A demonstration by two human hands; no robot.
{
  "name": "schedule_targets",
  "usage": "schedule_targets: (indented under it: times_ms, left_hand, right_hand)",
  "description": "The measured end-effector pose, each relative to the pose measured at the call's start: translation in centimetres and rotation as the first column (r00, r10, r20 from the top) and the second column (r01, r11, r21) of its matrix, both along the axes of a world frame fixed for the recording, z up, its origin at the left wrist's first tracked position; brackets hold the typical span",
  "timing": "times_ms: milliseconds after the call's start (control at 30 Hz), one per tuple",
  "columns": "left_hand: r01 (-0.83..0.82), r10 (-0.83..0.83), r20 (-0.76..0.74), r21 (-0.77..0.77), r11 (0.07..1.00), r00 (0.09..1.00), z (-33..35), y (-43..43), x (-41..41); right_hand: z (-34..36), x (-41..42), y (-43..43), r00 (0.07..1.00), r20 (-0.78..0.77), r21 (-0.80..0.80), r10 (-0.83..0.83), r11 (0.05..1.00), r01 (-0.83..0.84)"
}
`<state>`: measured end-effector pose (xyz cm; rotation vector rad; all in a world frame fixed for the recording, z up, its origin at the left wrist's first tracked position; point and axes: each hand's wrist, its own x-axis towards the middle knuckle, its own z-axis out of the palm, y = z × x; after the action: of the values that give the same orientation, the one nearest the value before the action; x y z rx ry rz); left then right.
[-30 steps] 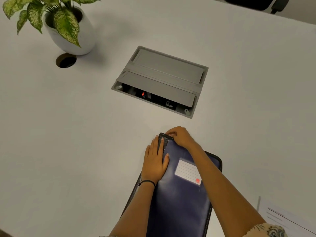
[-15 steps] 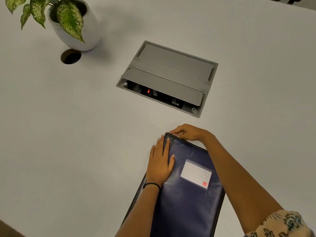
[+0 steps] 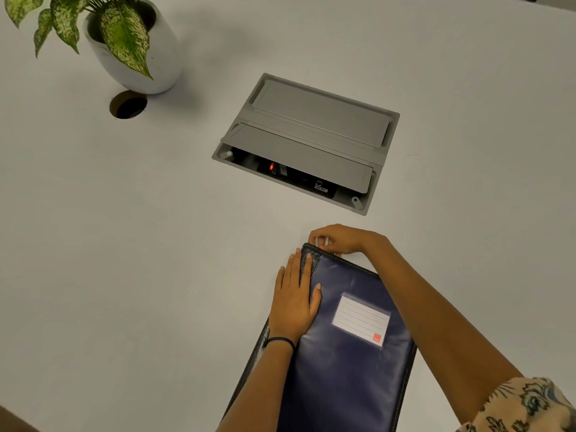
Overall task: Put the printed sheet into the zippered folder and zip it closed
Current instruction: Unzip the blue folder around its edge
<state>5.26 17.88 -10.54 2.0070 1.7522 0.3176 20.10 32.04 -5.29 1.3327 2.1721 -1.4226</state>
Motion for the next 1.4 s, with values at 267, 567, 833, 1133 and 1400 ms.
schedule_targets:
  times_ms: [267, 567, 833, 1133, 1400]
  left_hand:
    - [0.0, 0.0, 0.001, -0.006, 1.0, 1.0, 0.1, 0.1, 0.0]
    - [0.007, -0.008, -0.026, -0.008, 1.0, 1.0, 0.1, 0.1, 0.0]
    - [0.011, -0.011, -0.03, 0.01, 1.0, 0.999, 0.0, 0.1, 0.0]
    - [0.028, -0.029, -0.035, -0.002, 1.0, 0.999, -0.1, 0.1, 0.0]
    - [0.091, -0.091, -0.106, -0.008, 0.996, 0.99, 0.1, 0.8, 1.0]
  right_hand:
    - [0.2, 0.8, -1.8, 0.986, -0.059, 0.151, -0.157, 0.975, 0.165]
    - [0.6, 1.1, -2.3, 0.99, 0.134, 0.328, -0.036, 0.945, -0.011]
    - [0.2, 2.8, -3.8, 0.988, 0.156, 0.438, 0.003, 0.896, -0.071]
    - [-0.1, 6.8, -6.6, 0.983, 0.165, 0.46, -0.081, 0.888, -0.004]
    - [-0.9, 8.5, -8.2, 0.972, 0.203, 0.493, -0.119, 0.87, 0.003]
